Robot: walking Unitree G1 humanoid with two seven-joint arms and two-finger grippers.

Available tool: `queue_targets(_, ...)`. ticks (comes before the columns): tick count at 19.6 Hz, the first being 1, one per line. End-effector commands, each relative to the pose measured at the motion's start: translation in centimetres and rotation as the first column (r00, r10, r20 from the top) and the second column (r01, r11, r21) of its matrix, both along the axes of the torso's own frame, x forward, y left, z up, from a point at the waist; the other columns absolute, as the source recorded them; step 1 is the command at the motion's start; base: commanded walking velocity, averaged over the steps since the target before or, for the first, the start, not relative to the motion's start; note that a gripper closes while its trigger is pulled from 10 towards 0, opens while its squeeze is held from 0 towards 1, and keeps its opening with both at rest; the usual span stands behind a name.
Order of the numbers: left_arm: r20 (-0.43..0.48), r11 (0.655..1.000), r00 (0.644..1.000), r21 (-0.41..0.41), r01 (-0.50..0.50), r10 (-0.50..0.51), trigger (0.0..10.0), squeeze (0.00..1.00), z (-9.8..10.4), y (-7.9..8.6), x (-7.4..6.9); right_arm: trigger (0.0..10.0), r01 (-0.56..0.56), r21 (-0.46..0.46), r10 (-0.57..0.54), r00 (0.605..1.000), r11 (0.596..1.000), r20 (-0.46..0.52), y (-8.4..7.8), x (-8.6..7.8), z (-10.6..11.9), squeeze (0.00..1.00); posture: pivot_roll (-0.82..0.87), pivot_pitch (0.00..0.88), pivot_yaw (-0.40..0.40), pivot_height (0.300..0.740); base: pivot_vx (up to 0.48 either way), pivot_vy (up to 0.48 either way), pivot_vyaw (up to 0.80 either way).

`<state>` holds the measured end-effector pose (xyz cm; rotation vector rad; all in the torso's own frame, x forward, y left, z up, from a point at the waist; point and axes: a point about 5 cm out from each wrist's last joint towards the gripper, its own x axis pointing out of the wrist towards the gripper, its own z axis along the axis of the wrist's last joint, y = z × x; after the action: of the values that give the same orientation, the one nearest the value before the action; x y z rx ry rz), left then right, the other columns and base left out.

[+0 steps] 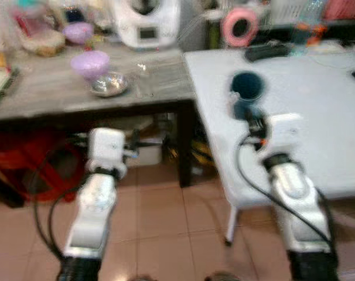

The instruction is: Setting the table

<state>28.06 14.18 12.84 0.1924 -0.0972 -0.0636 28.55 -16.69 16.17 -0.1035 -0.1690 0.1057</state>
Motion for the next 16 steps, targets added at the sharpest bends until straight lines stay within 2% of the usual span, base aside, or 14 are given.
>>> queue_targets(1,0.004,0.999,1.000,0.021,-0.031,0.031,10.0,0.00,0.0,1.1,0.1,10.0,-0.042,-0.005,0.042,0.999,0.999,0.033,1.1,0.1,0.8,0.00,0.00,0.000,0.031,0.740,0.394,0.270,0.80)
queue_targets(4,0.004,1.000,1.000,0.006,-0.021,0.021,10.0,0.00,-0.1,1.0,0.0,10.0,-0.036,0.008,0.036,0.999,0.999,0.031,1.1,0.1,0.8,0.00,0.00,0.002,0.030,0.740,0.439,0.000,0.73)
queue_targets(8,0.014,1.000,1.000,0.016,-0.017,0.016,10.0,0.00,0.0,0.9,-0.1,10.0,-0.028,0.020,0.028,0.999,0.999,0.027,0.8,0.1,0.8,0.00,0.00,0.007,0.028,0.740,0.449,0.000,0.00)
queue_targets(16,0.028,0.999,0.999,-0.002,0.045,-0.045,10.0,0.00,0.1,-0.3,-0.7,10.0,-0.019,0.017,0.018,0.999,1.000,0.033,1.1,0.7,1.1,0.00,0.01,0.010,0.026,0.740,0.466,0.000,0.00)
